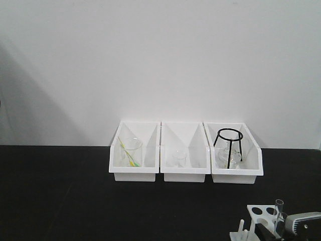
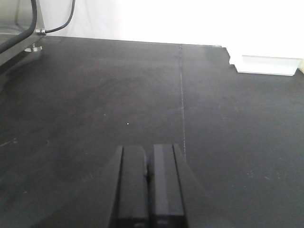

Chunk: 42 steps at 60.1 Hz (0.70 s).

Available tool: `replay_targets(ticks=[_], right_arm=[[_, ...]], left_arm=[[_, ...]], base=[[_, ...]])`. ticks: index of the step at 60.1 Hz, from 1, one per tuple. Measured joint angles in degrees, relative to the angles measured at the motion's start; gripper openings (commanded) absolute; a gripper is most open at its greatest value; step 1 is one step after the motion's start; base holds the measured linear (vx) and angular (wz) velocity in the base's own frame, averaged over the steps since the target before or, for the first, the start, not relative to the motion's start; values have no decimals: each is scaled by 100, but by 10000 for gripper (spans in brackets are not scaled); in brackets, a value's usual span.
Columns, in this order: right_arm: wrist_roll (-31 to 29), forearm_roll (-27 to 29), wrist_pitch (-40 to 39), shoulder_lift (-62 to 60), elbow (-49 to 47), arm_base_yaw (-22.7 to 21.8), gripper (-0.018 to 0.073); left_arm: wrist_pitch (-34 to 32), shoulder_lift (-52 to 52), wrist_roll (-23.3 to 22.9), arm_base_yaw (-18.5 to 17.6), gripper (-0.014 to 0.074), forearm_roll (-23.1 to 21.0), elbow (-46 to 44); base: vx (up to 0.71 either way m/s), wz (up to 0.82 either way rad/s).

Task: Flip and reinsert test tube from rack
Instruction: 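Close the right gripper on the test tube and lift it out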

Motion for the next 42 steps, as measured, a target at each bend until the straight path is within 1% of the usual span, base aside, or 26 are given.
replay_targets(ticks=[4,9,14,22,29,35,42], right_arm=[[0,0,-4,0,0,0,131],[0,0,-92,0,0,0,58],[0,0,-244,0,0,0,15],[0,0,-203,-230,0,0,8],[0,0,66,-691,0,0,11],[0,0,575,-1217,-50,0,12],[11,-6,1552,-1923,-295,0,17]], left_arm=[[0,0,0,0,-6,0,0],[0,0,0,0,-6,0,0],[0,0,0,0,-6,0,0],[0,0,0,0,-6,0,0],[0,0,0,0,-6,0,0],[0,0,0,0,-6,0,0],[0,0,0,0,-6,0,0]], base=[[0,0],[0,0],[0,0],[0,0],[0,0],[0,0],[0,0]])
